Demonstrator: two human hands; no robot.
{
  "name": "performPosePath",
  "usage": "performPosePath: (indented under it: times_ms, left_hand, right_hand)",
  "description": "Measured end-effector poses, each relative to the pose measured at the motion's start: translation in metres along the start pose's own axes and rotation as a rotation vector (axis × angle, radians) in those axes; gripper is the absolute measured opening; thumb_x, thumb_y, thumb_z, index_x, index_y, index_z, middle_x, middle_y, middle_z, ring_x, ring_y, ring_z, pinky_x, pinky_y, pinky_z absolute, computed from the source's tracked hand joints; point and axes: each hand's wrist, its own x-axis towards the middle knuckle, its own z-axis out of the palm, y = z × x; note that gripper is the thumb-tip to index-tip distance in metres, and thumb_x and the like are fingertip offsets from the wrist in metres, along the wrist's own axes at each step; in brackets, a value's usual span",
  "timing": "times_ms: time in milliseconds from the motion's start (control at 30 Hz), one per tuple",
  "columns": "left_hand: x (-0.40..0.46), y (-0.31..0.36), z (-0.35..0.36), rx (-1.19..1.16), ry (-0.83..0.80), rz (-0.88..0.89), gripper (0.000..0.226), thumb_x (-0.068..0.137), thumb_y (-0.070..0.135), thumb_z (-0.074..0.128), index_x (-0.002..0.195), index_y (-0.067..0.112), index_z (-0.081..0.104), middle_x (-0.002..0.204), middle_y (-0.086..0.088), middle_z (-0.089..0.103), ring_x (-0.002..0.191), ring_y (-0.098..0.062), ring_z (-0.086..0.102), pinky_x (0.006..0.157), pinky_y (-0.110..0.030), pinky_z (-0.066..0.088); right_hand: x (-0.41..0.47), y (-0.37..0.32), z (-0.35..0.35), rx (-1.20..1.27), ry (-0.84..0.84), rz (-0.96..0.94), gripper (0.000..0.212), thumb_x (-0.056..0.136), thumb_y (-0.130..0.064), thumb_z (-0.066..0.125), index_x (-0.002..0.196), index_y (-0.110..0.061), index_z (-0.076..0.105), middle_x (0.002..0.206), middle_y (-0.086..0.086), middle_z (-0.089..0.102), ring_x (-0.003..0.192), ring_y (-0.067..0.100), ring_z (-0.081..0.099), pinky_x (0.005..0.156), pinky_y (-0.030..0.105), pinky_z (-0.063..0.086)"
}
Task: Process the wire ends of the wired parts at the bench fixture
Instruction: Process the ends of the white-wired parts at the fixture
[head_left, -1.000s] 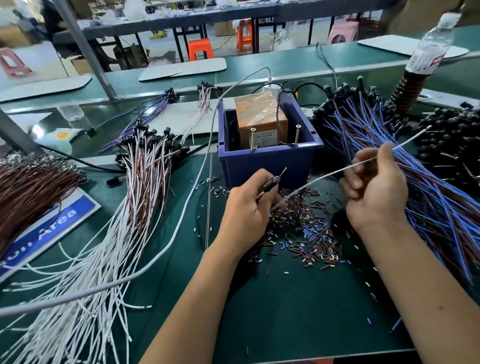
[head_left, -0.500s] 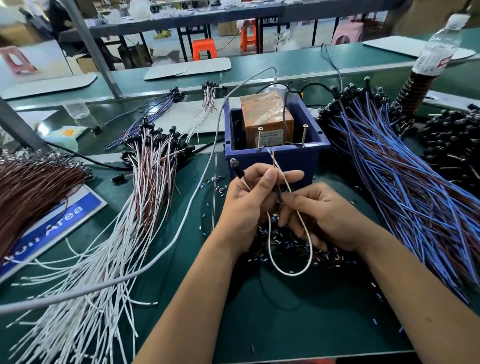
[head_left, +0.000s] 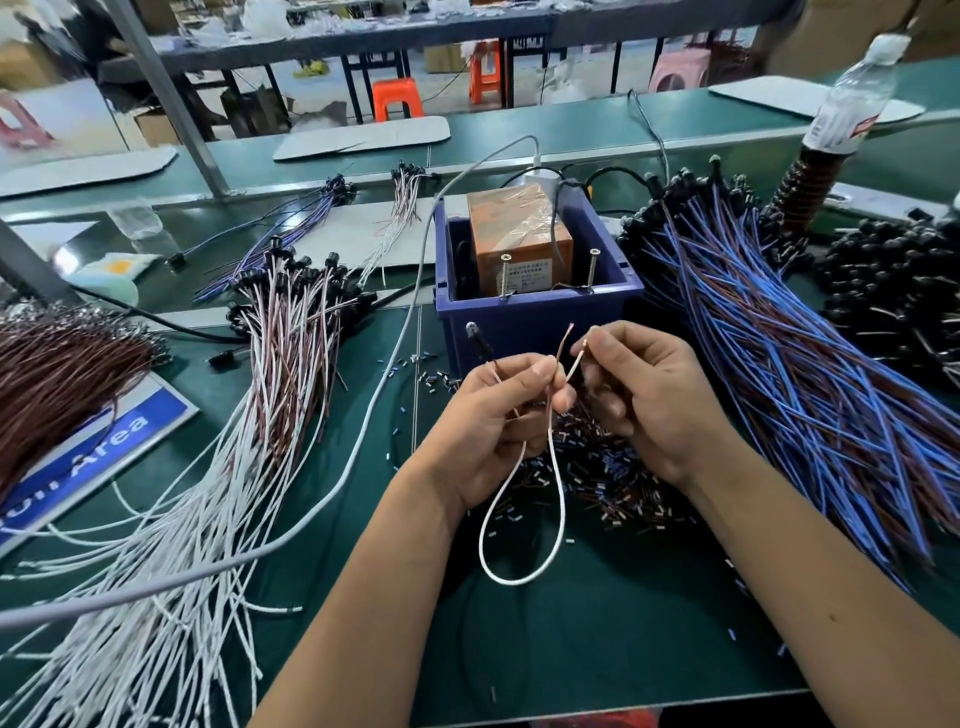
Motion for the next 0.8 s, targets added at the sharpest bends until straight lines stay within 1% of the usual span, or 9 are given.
performPosePath:
  times_ms: [200, 300, 367, 433, 533, 600, 700, 767, 800]
  left_hand:
    - [0.0, 0.0, -0.002, 0.028, 0.023, 0.018, 0.021, 0.101, 0.021, 0.054, 0.083, 0.013, 0.063, 0.071, -0.002, 0.058, 0.04, 0.0, 0.028, 0.038, -0.012, 0.026]
    - [0.0, 0.001, -0.003, 0.01, 0.03, 0.075, 0.022, 0.103, 0.019, 0.052, 0.084, 0.013, 0.062, 0.071, -0.001, 0.058, 0.044, -0.003, 0.022, 0.039, -0.012, 0.028]
    - [0.001, 0.001, -0.004, 0.011, 0.039, 0.117, 0.025, 0.106, 0.018, 0.049, 0.085, 0.013, 0.062, 0.074, -0.001, 0.059, 0.046, -0.004, 0.019, 0.04, -0.012, 0.027]
    - [0.002, 0.0, -0.002, 0.05, 0.055, 0.151, 0.027, 0.108, 0.017, 0.047, 0.086, 0.014, 0.063, 0.077, -0.001, 0.058, 0.045, -0.001, 0.023, 0.041, -0.014, 0.021]
    - [0.001, -0.003, 0.002, 0.139, 0.107, 0.187, 0.024, 0.105, 0.021, 0.051, 0.086, 0.016, 0.065, 0.077, -0.001, 0.058, 0.044, 0.0, 0.027, 0.044, -0.021, 0.017]
    - [0.0, -0.003, 0.004, 0.209, 0.138, 0.211, 0.022, 0.105, 0.021, 0.053, 0.086, 0.016, 0.063, 0.076, 0.0, 0.06, 0.043, 0.002, 0.036, 0.043, -0.016, 0.023]
    - [-0.001, -0.003, 0.009, 0.265, 0.162, 0.259, 0.022, 0.108, 0.014, 0.05, 0.088, 0.012, 0.06, 0.076, 0.0, 0.061, 0.05, 0.001, 0.054, 0.048, -0.01, 0.041]
    - [0.0, -0.004, 0.011, 0.296, 0.181, 0.274, 0.021, 0.108, 0.012, 0.049, 0.09, 0.01, 0.06, 0.078, -0.001, 0.063, 0.058, -0.003, 0.059, 0.055, -0.013, 0.048]
    - [0.0, -0.005, 0.012, 0.318, 0.19, 0.28, 0.02, 0.108, 0.012, 0.049, 0.092, 0.01, 0.061, 0.079, -0.002, 0.064, 0.063, -0.009, 0.061, 0.06, -0.018, 0.05]
  right_hand:
    - [0.001, 0.001, 0.001, -0.064, 0.097, -0.04, 0.022, 0.104, -0.012, 0.06, 0.083, -0.008, 0.067, 0.064, 0.003, 0.055, 0.039, 0.007, 0.039, 0.035, 0.018, 0.028]
    - [0.004, -0.001, -0.005, -0.012, 0.212, -0.052, 0.024, 0.104, -0.018, 0.061, 0.082, -0.011, 0.065, 0.064, 0.003, 0.053, 0.038, 0.008, 0.037, 0.034, 0.018, 0.026]
    - [0.003, -0.001, -0.007, -0.024, 0.175, -0.035, 0.026, 0.1, -0.033, 0.066, 0.082, -0.015, 0.068, 0.063, 0.003, 0.054, 0.037, 0.009, 0.038, 0.034, 0.018, 0.028]
    - [0.001, 0.003, -0.003, -0.052, 0.059, -0.001, 0.027, 0.092, -0.042, 0.069, 0.083, -0.017, 0.074, 0.062, 0.003, 0.056, 0.037, 0.009, 0.04, 0.034, 0.017, 0.029]
    - [-0.001, 0.008, 0.005, -0.058, -0.053, -0.014, 0.012, 0.086, -0.029, 0.074, 0.087, -0.018, 0.077, 0.065, 0.006, 0.06, 0.04, 0.009, 0.042, 0.035, 0.017, 0.031]
    - [-0.001, 0.007, 0.004, -0.015, -0.059, -0.019, 0.009, 0.085, -0.021, 0.076, 0.09, -0.015, 0.077, 0.069, 0.005, 0.065, 0.041, 0.008, 0.043, 0.035, 0.017, 0.031]
    - [0.0, 0.006, 0.0, 0.065, -0.085, 0.014, 0.01, 0.085, -0.018, 0.075, 0.093, -0.013, 0.078, 0.071, 0.006, 0.066, 0.042, 0.006, 0.043, 0.034, 0.016, 0.031]
    - [0.0, 0.005, 0.0, 0.091, -0.091, 0.024, 0.01, 0.084, -0.018, 0.074, 0.092, -0.012, 0.077, 0.071, 0.007, 0.065, 0.043, 0.006, 0.043, 0.035, 0.016, 0.031]
    - [0.0, 0.006, 0.0, 0.097, -0.088, 0.019, 0.009, 0.084, -0.018, 0.074, 0.091, -0.013, 0.076, 0.071, 0.007, 0.065, 0.044, 0.006, 0.044, 0.035, 0.016, 0.031]
